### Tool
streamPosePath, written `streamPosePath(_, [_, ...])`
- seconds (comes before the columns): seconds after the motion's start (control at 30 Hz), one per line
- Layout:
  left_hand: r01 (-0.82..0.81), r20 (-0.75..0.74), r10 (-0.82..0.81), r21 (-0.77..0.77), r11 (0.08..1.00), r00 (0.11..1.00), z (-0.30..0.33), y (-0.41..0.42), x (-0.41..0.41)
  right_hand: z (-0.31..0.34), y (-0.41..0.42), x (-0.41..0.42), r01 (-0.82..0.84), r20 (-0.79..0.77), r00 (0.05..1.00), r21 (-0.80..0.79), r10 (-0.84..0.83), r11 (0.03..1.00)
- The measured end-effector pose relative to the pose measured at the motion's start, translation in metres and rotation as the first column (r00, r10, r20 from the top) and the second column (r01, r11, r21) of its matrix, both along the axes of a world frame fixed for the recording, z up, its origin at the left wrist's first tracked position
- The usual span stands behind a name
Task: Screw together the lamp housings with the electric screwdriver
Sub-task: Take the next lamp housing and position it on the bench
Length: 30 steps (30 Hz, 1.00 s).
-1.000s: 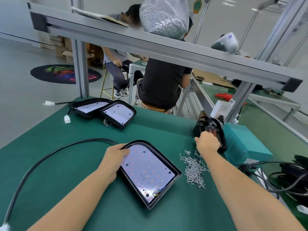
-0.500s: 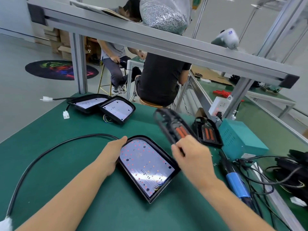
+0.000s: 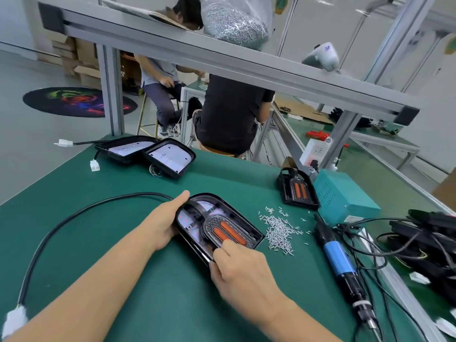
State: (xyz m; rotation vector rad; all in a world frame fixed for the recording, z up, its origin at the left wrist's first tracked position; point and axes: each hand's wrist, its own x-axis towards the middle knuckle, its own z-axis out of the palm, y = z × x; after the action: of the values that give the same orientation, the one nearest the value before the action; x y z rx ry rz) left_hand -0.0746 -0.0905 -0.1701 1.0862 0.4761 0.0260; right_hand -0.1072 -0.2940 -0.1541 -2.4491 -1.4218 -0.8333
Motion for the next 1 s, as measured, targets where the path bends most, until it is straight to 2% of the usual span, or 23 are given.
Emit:
streamPosePath(0.13, [0.048, 0.053, -0.052, 0.064, 0.997, 0.997, -0.003, -0.001, -0.003, 0.002, 0.0, -0.004, 0.019, -0.055, 0.998, -0.044, -0.022, 0.999])
streamPosePath(0.3, [-0.009, 0.085, -0.004, 0.141, 0.99, 0.996, -0.006, -0.003, -0.003, 0.002, -0.008, -0.007, 0.001, -0.203, 0.979, -0.078, -0.017, 0.997])
streamPosePath(0.4, [-0.009, 0.078, -0.002, 0.148, 0.989, 0.997, -0.006, -0.001, -0.003, 0.006, -0.028, 0.004, 0.025, -0.408, 0.913, 0.086, 0.012, 0.996])
streamPosePath(0.5, [0.02, 0.065, -0.03, 0.143, 0.989, 0.997, -0.007, 0.0, -0.004, 0.01, -0.064, 0.035, 0.284, -0.49, 0.862, 0.262, -0.127, 0.922])
streamPosePath(0.57, [0.032, 0.059, -0.039, 0.116, 0.993, 0.998, -0.006, -0.003, -0.006, 0.01, -0.089, 0.059, 0.474, -0.569, 0.766, 0.184, -0.3, 0.861])
streamPosePath(0.63, [0.024, 0.049, -0.028, 0.073, 0.997, 0.998, -0.006, -0.008, -0.006, 0.006, -0.109, 0.077, 0.576, -0.598, 0.669, 0.041, -0.442, 0.817])
streamPosePath(0.7, [0.003, 0.046, -0.004, 0.023, 1.0, 0.999, -0.005, -0.014, -0.007, 0.0, -0.12, 0.087, 0.597, -0.592, 0.63, -0.044, -0.502, 0.801])
streamPosePath(0.83, [-0.074, 0.038, 0.075, -0.02, 0.997, 0.996, -0.004, -0.022, -0.007, -0.01, -0.12, 0.095, 0.574, -0.582, 0.614, -0.135, -0.534, 0.807])
streamPosePath(0.93, [-0.121, 0.008, 0.121, 0.084, 0.989, 0.993, -0.003, -0.024, -0.007, -0.012, -0.115, 0.095, 0.579, -0.582, 0.594, -0.17, -0.555, 0.798])
streamPosePath(1.0, [-0.164, 0.003, 0.169, 0.261, 0.951, 0.986, -0.003, -0.025, -0.008, -0.011, -0.112, 0.094, 0.596, -0.579, 0.582, -0.175, -0.572, 0.784])
